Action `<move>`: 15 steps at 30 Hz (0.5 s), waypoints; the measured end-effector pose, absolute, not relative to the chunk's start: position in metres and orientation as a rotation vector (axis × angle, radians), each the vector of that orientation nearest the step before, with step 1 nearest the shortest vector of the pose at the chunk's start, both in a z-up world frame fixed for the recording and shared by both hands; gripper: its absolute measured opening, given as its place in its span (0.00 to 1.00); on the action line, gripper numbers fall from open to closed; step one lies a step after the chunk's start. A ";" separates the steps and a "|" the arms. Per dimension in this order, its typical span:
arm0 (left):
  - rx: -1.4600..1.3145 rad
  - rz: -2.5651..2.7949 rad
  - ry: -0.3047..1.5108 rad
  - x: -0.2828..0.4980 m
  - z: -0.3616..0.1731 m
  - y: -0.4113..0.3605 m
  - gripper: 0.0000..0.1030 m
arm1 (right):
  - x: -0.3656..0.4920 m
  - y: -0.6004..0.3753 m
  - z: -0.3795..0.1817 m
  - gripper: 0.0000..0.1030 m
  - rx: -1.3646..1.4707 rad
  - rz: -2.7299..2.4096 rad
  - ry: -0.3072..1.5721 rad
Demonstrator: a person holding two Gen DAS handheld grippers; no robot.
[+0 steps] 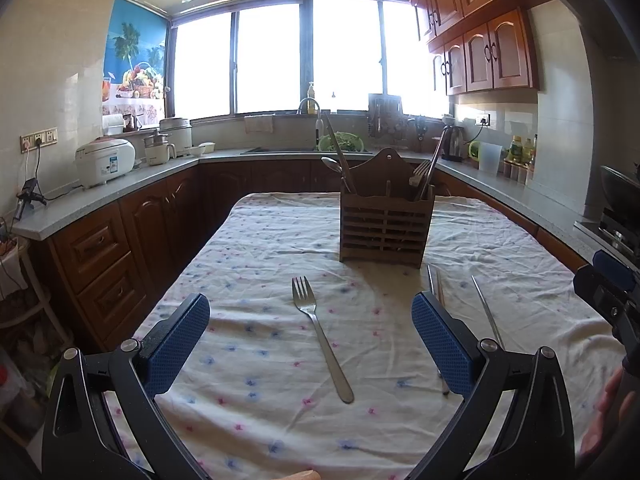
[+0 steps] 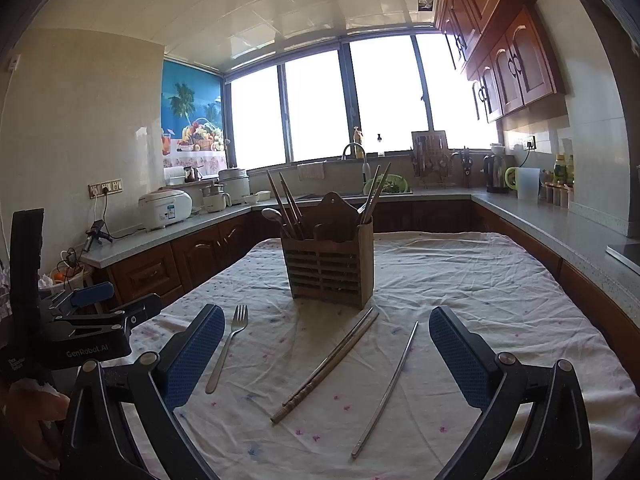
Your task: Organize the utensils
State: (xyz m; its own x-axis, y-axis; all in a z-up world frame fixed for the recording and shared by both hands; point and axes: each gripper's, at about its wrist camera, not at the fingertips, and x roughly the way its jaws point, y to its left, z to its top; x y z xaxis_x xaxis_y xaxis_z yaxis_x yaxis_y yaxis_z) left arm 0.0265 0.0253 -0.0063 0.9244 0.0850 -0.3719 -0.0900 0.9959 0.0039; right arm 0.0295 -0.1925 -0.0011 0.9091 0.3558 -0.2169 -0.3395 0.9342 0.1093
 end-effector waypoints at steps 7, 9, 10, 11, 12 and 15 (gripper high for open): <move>-0.018 0.093 0.381 0.026 -0.005 0.026 1.00 | 0.029 -0.192 -0.001 1.00 0.070 0.359 0.236; -0.022 0.097 0.380 0.026 -0.005 0.028 1.00 | 0.029 -0.193 -0.001 1.00 0.071 0.360 0.235; -0.023 0.097 0.379 0.026 -0.005 0.028 1.00 | 0.029 -0.193 -0.001 1.00 0.072 0.360 0.234; -0.021 0.098 0.379 0.027 -0.005 0.028 1.00 | 0.029 -0.193 0.000 1.00 0.073 0.361 0.233; -0.020 0.098 0.378 0.028 -0.005 0.028 1.00 | 0.029 -0.193 0.000 1.00 0.073 0.361 0.234; -0.011 0.097 0.376 0.028 -0.005 0.026 1.00 | 0.028 -0.192 0.002 1.00 0.077 0.363 0.232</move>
